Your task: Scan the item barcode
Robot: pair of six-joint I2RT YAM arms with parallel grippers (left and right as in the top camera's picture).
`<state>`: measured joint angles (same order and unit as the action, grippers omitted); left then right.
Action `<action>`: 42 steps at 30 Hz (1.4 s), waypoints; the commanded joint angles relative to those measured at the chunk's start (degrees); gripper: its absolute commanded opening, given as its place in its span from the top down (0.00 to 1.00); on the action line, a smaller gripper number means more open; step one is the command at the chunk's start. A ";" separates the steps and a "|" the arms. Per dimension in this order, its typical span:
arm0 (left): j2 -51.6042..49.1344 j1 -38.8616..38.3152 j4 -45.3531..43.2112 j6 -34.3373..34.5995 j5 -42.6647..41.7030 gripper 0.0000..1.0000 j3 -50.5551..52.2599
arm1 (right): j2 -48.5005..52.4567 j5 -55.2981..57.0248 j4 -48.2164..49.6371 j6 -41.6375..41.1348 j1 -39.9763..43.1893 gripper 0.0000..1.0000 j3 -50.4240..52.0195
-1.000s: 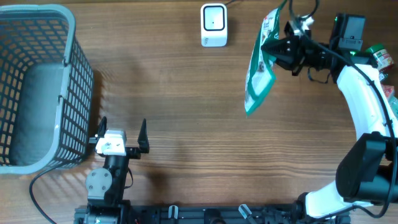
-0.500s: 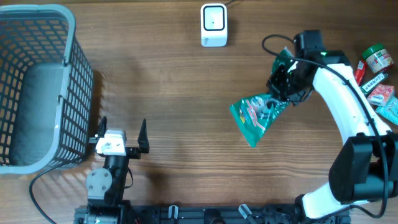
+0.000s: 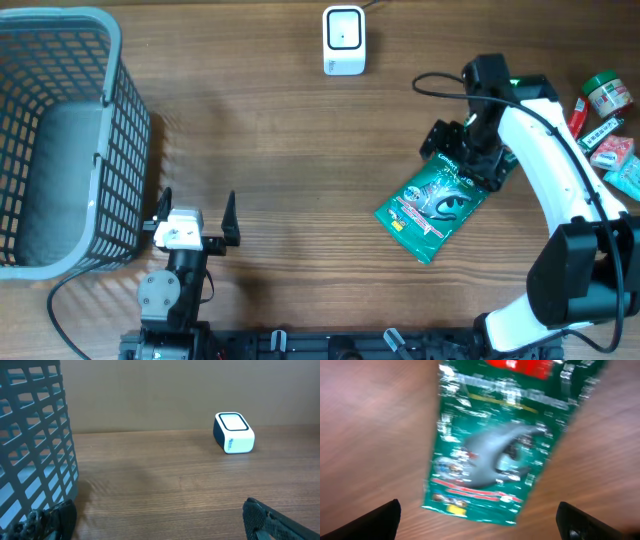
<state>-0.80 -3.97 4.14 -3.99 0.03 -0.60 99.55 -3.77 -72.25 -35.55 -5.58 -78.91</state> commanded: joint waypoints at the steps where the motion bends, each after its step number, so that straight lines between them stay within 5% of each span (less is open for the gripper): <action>1: 0.42 0.24 0.13 0.33 -0.87 0.00 0.28 | 0.37 9.01 -1.25 0.33 0.07 0.00 0.96; 7: 0.42 0.24 0.15 0.33 -0.87 0.00 0.28 | 0.37 8.85 4.96 -3.37 4.24 0.00 10.12; 20: 0.42 0.24 0.13 0.33 -0.87 0.00 0.28 | 0.46 6.60 37.79 -3.43 7.13 0.05 29.57; 21: 0.42 0.24 0.15 0.33 -0.87 0.00 0.28 | 0.46 6.75 39.71 -3.45 7.13 0.13 30.82; 26: 0.42 0.24 0.13 0.33 -0.87 0.00 0.28 | 0.46 6.78 46.21 -6.62 7.13 0.91 34.99; 29: 0.42 0.24 0.15 0.33 -0.87 0.00 0.28 | 0.26 5.57 45.86 -6.43 7.10 0.96 34.86; 32: 0.42 0.24 0.15 0.33 -0.87 0.00 0.28 | -0.98 3.06 35.41 -7.30 7.13 0.96 29.83; 36: 0.42 0.24 0.15 0.33 -0.87 0.00 0.28 | -1.42 -0.90 6.29 -13.11 7.10 0.96 12.24; 42: 0.42 0.24 0.15 0.33 -0.87 0.00 0.28 | -1.42 -24.20 -18.49 -25.09 7.10 0.96 -1.07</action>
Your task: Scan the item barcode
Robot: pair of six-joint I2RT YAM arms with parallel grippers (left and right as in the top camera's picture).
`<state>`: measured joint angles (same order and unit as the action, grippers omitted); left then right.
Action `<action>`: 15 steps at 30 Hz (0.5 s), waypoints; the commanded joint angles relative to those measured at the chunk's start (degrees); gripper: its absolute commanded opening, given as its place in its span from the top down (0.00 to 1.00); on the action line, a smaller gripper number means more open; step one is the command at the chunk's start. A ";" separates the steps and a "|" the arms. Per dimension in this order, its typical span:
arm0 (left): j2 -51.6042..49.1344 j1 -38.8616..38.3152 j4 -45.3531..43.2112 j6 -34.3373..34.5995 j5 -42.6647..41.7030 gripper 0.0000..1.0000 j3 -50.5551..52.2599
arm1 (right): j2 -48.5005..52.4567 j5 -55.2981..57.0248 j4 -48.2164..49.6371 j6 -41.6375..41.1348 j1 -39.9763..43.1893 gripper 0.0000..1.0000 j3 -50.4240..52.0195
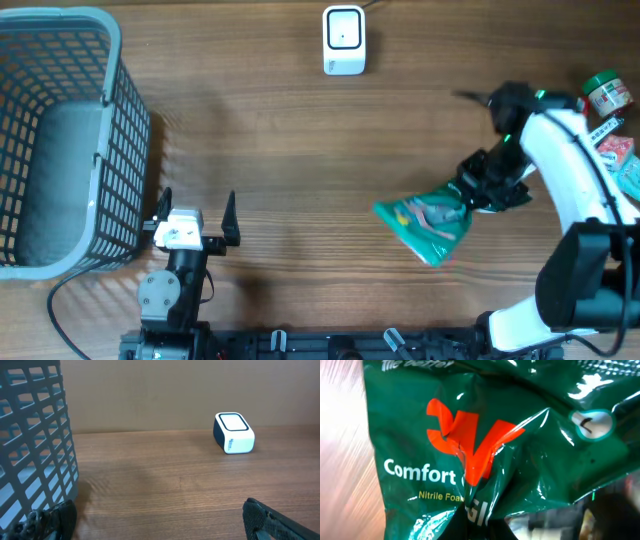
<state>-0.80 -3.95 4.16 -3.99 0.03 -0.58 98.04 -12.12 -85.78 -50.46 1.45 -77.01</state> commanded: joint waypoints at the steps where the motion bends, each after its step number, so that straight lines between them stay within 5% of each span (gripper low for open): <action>1: 0.42 0.22 0.13 0.33 -0.87 0.00 0.26 | 0.09 -20.57 -5.77 -11.76 0.07 0.96 -2.95; 9: 0.42 0.22 0.13 0.33 -0.87 0.00 0.26 | 0.11 -36.52 -6.51 -13.64 0.02 0.96 -2.75; 15: 0.42 0.22 0.13 0.33 -0.87 0.00 0.26 | 0.09 -45.88 -6.51 1.99 0.02 0.96 -2.75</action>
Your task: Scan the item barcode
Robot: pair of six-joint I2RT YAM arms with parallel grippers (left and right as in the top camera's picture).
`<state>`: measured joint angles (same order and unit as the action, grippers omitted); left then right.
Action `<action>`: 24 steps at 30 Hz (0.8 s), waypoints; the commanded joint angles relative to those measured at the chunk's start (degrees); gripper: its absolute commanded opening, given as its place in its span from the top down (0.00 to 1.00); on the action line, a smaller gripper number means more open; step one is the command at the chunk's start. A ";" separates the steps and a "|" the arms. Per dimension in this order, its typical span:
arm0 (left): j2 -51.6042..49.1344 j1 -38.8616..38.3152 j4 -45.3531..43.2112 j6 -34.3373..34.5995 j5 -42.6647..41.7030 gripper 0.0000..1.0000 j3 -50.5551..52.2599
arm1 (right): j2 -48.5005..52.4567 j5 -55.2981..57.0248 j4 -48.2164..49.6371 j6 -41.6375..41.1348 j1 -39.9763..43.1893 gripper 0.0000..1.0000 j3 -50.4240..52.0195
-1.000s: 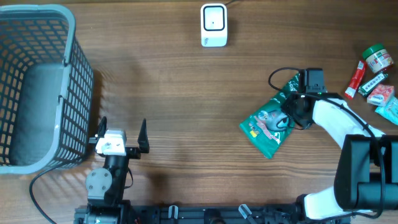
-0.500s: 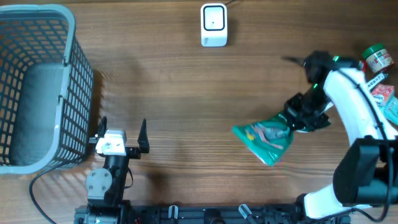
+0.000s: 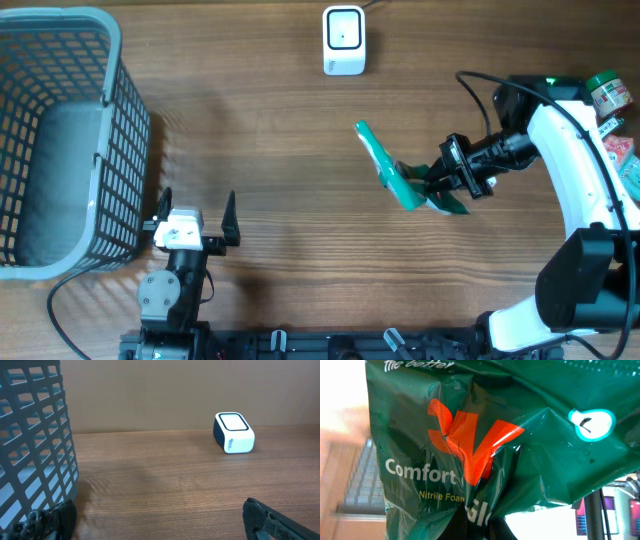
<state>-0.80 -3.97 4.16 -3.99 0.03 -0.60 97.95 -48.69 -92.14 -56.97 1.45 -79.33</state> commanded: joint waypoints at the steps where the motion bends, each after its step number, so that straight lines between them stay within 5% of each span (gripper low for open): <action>1: 0.42 0.24 0.11 0.33 -0.87 0.00 0.28 | 0.17 -10.73 -0.15 8.94 0.02 0.96 -0.44; 18: 0.42 0.24 0.13 0.33 -0.87 0.00 0.28 | 0.20 -37.38 6.58 13.22 -3.39 0.96 -0.44; 24: 0.42 0.24 0.13 0.33 -0.87 0.00 0.28 | 0.20 -37.97 8.98 11.56 -3.54 0.96 -0.44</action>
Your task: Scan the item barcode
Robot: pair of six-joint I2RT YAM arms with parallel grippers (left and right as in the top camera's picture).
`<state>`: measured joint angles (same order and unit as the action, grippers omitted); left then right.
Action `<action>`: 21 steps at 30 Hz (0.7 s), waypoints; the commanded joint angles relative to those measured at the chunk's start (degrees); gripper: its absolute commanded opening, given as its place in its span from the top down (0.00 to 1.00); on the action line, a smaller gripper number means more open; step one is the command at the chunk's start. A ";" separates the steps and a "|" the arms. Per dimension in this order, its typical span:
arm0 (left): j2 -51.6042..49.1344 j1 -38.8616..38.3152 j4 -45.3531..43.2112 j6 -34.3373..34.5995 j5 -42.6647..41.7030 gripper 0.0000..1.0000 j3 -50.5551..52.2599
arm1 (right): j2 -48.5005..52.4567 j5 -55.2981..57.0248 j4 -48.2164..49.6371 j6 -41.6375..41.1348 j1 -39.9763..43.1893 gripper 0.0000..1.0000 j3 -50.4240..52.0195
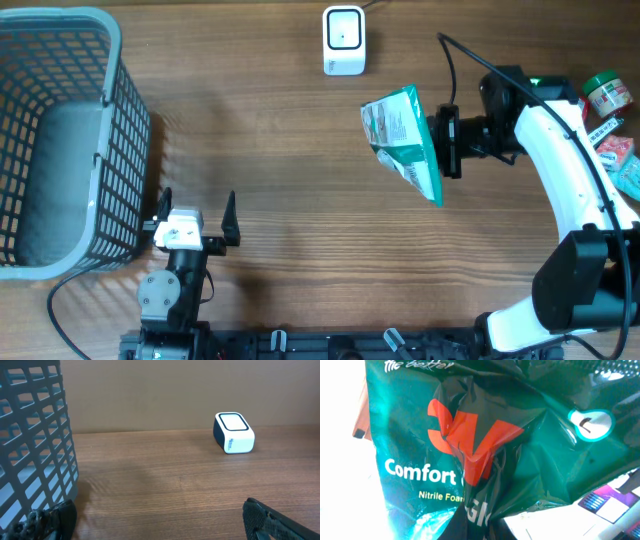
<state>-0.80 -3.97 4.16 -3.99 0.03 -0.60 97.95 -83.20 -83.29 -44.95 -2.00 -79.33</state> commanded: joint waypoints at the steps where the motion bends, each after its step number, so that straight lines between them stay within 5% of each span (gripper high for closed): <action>1: 0.42 0.24 0.13 0.33 -0.87 0.00 0.28 | 0.20 -2.95 0.15 -0.98 -0.09 0.96 -0.44; 5: 0.42 0.24 0.13 0.33 -0.87 0.00 0.28 | 0.20 1.64 2.38 -14.49 -0.09 0.95 -0.44; 21: 0.42 0.24 0.11 0.33 -0.87 0.00 0.28 | 0.20 -9.75 30.01 -33.40 -1.60 0.95 -0.46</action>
<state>-0.80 -3.95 4.16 -3.99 0.03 -0.60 97.95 -88.51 -56.38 -72.44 -2.87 -79.26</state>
